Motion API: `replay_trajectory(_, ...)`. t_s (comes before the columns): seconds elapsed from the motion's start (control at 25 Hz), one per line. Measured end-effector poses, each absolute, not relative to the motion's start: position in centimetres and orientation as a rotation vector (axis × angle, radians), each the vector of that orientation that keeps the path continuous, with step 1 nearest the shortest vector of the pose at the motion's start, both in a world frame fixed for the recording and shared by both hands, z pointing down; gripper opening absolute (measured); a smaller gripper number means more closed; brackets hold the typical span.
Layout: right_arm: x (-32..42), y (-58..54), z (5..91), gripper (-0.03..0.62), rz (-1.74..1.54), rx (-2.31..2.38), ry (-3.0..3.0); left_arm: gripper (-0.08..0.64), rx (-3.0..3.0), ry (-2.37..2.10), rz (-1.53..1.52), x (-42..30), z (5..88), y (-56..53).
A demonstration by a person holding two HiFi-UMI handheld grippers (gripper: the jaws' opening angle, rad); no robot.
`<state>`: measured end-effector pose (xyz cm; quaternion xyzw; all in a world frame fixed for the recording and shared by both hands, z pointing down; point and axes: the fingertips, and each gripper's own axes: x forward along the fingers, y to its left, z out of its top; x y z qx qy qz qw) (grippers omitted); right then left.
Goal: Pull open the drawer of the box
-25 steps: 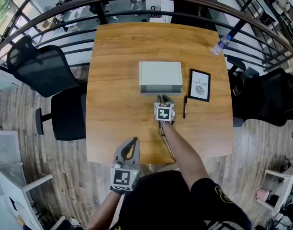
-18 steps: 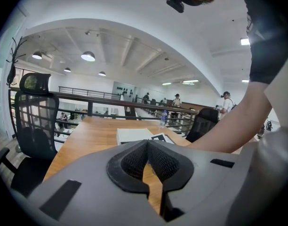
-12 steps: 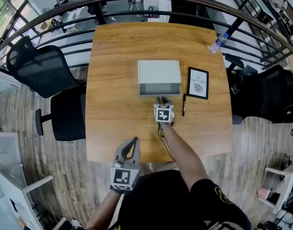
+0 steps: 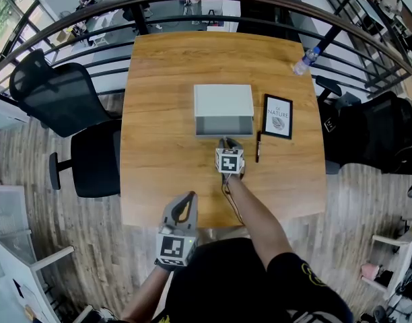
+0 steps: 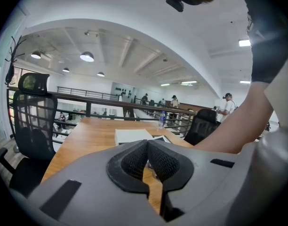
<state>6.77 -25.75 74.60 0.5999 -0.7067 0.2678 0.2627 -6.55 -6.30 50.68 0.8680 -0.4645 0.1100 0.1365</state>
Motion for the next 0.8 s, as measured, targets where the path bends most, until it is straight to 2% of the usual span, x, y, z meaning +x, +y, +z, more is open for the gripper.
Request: replay_trajectory(0.8, 6.3, -22.2, 75.3, 0.064, 0.748, 1.584, -1.886, 0.017, 2.546, -1.29, 0.306, -5.4, 50.7, -6.1)
